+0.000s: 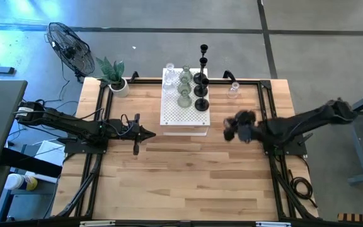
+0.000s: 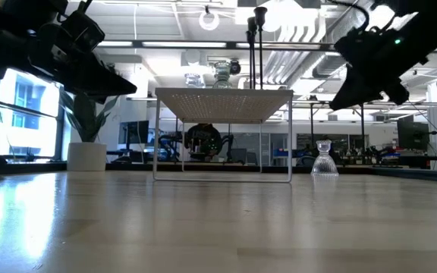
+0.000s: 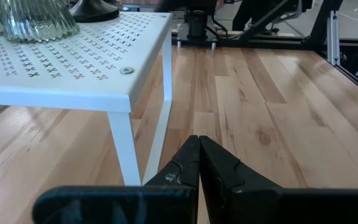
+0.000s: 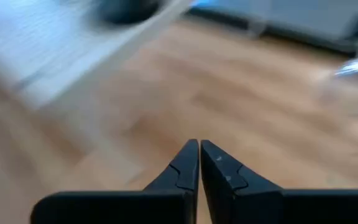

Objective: Pick & Place candle stick holders
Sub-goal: Put the transparent candle holder on the shelf aligned with the transparent candle holders

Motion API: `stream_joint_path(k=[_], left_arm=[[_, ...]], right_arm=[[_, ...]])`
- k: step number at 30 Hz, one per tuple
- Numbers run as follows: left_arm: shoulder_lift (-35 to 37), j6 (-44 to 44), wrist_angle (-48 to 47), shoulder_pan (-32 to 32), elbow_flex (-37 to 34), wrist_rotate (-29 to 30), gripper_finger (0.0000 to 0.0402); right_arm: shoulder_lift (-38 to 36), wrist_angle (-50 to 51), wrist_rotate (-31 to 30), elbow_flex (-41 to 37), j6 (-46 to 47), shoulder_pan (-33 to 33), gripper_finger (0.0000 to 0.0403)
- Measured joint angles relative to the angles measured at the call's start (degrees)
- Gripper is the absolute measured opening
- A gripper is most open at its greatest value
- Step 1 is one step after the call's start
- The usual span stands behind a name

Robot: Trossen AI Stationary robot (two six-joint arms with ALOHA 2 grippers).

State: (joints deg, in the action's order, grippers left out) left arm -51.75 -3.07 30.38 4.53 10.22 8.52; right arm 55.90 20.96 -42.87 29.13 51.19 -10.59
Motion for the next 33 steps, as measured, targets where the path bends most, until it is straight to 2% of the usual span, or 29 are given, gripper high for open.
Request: stream_joint_path(k=[4, 9, 15, 20, 23, 27, 33], left_arm=[[0.00, 0.00, 0.03, -0.01, 0.00, 0.22, 0.0001], [0.00, 0.00, 0.01, -0.02, 0.00, 0.22, 0.0001], [0.00, 0.00, -0.16, -0.02, 0.00, 0.22, 0.0001], [0.00, 0.82, -0.53, -0.02, 0.00, 0.19, 0.0001], [0.00, 1.29, -0.54, -0.01, 0.00, 0.19, 0.0001], [0.00, 1.29, -0.54, -0.02, 0.00, 0.19, 0.0001], [0.00, 1.29, -0.51, -0.02, 0.00, 0.17, 0.0001]], right_arm=[[-3.87, 1.94, 1.38, 0.22, -6.18, 14.19, 0.0045], [-1.89, -1.00, 7.70, 0.22, -14.91, 32.77, 0.0123], [2.39, -7.98, 14.03, 0.22, -20.66, 46.75, 0.0230], [7.67, -10.38, 18.94, 0.22, -21.61, 51.63, 0.0297], [11.39, -12.35, 18.18, 0.20, -22.60, 51.89, 0.0321], [16.13, -19.47, 18.79, 0.20, -24.73, 51.98, 0.0332], [23.56, -28.32, 18.75, 0.20, -25.65, 54.95, 0.0325]])
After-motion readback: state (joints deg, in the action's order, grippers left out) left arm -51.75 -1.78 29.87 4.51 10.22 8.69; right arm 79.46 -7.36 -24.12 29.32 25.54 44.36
